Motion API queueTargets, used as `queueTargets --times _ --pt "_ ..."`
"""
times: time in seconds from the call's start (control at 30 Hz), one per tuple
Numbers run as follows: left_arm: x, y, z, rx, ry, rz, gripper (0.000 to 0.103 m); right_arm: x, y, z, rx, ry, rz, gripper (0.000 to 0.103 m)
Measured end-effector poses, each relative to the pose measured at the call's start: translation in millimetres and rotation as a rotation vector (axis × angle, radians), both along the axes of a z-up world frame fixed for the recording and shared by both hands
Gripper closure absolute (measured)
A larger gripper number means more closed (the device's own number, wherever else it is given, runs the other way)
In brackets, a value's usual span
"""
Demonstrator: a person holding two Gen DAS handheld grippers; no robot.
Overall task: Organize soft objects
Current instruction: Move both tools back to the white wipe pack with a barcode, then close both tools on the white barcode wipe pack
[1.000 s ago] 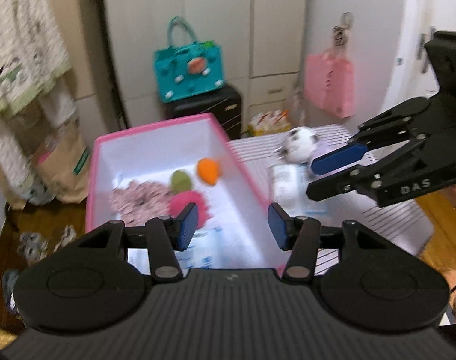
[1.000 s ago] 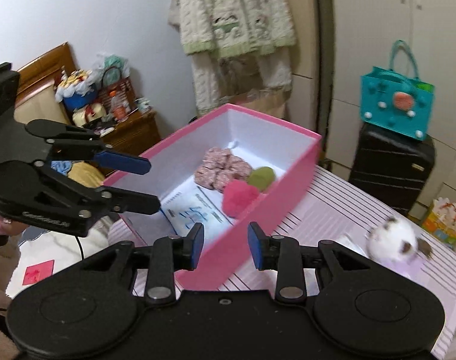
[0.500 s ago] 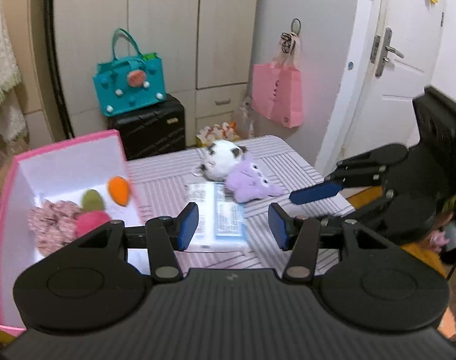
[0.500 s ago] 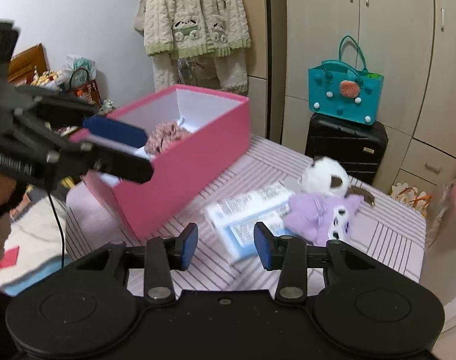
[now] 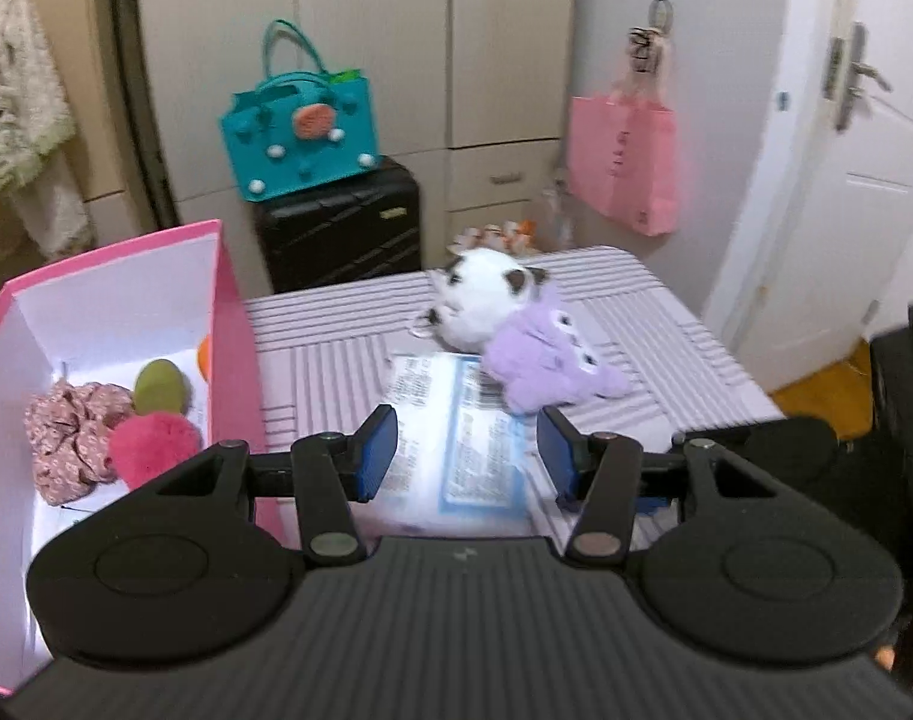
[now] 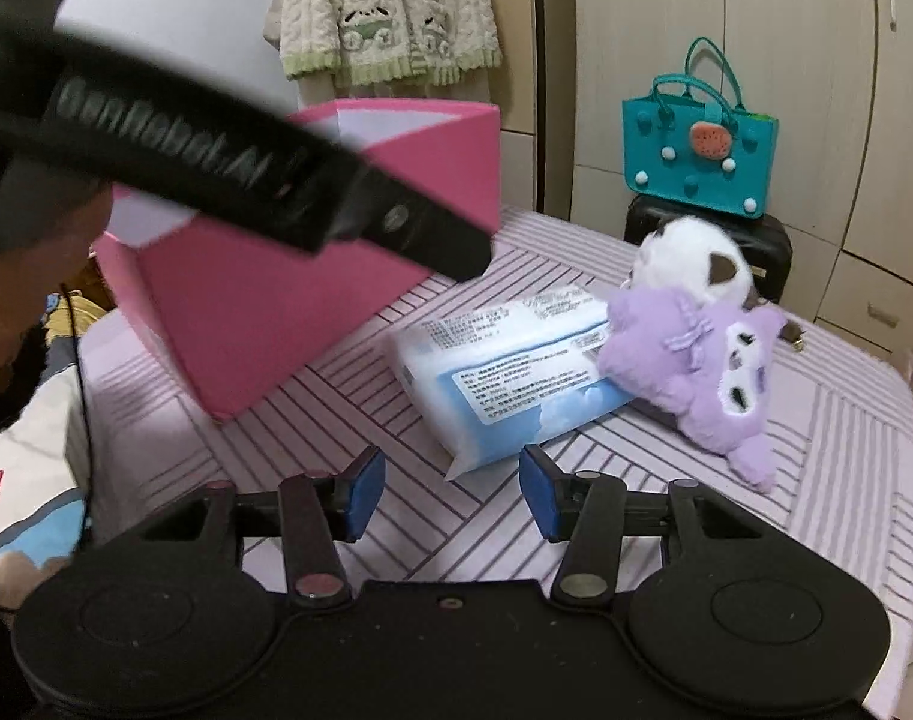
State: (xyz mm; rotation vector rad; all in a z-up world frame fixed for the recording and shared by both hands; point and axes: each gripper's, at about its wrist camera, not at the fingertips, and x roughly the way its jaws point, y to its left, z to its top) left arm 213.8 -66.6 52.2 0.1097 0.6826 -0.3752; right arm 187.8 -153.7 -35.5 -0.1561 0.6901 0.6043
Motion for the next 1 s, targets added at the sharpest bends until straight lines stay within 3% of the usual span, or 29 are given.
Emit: queueTargets --times 0.1,0.17,0.23,0.3,0.83,1.0 --pt "11.2 -5.8 -7.8 0.000 0.023 0.017 0.053 9.6 3.4 -10.8 -0.007 -0.013 -0.040 0.048" --pt "16.6 -10.9 -12.4 0.003 0.034 0.016 0.053 12.6 4.0 -14.6 -0.014 -0.024 -0.060 0.057" --pt "21.6 -14.8 -18.6 0.000 0.055 0.016 0.053 10.8 4.5 -17.0 -0.035 -0.028 -0.052 0.089" --pt "25.4 -16.5 -25.2 -0.008 0.083 0.012 0.053 4.3 4.6 -14.1 -0.058 -0.028 -0.022 0.100" --pt "8.9 -25.3 -69.0 -0.028 0.138 0.019 0.052 -42.4 -62.4 -3.0 0.006 0.057 -0.064 0.101" --pt "0.5 -16.9 -79.1 -0.120 0.186 0.046 0.052 -45.4 -73.4 -7.4 0.012 0.092 -0.054 0.100"
